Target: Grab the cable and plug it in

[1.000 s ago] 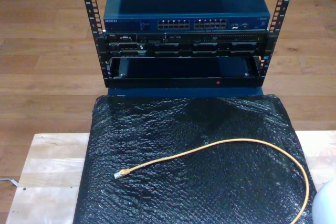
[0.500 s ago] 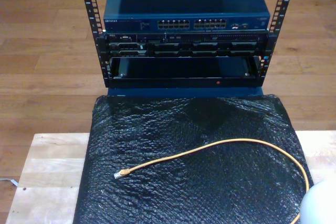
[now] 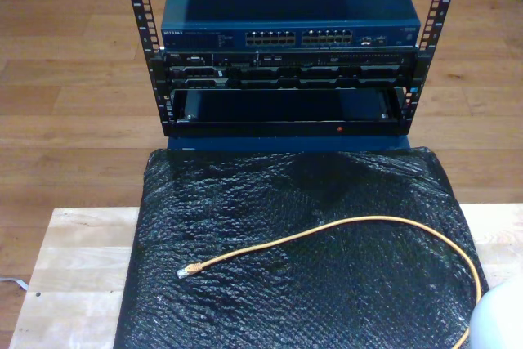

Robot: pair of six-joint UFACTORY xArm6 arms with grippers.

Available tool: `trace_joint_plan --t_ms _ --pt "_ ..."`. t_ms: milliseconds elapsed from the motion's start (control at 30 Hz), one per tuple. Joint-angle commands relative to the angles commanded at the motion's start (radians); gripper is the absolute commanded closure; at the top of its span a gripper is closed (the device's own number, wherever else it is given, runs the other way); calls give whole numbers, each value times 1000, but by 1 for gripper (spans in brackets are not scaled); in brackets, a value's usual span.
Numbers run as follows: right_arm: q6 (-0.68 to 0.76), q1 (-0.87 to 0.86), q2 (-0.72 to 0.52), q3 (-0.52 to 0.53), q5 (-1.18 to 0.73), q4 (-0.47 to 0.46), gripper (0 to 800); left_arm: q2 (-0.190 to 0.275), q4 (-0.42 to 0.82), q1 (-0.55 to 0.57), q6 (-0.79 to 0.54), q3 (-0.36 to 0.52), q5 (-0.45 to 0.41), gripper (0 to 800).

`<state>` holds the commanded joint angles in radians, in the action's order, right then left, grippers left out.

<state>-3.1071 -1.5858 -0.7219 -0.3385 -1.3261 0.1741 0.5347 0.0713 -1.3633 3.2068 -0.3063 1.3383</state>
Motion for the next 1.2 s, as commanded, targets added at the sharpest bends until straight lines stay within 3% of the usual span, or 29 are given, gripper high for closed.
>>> trace_joint_plan --t_ms 467,800,1200 --pt "308 192 94 -201 -86 15 0 0 -80 37 11 -127 121 0" --pt "535 342 244 -391 -172 18 0 2 -104 155 132 -227 245 0" --pt "657 402 295 -503 -250 144 0 0 -212 245 259 -276 311 0"
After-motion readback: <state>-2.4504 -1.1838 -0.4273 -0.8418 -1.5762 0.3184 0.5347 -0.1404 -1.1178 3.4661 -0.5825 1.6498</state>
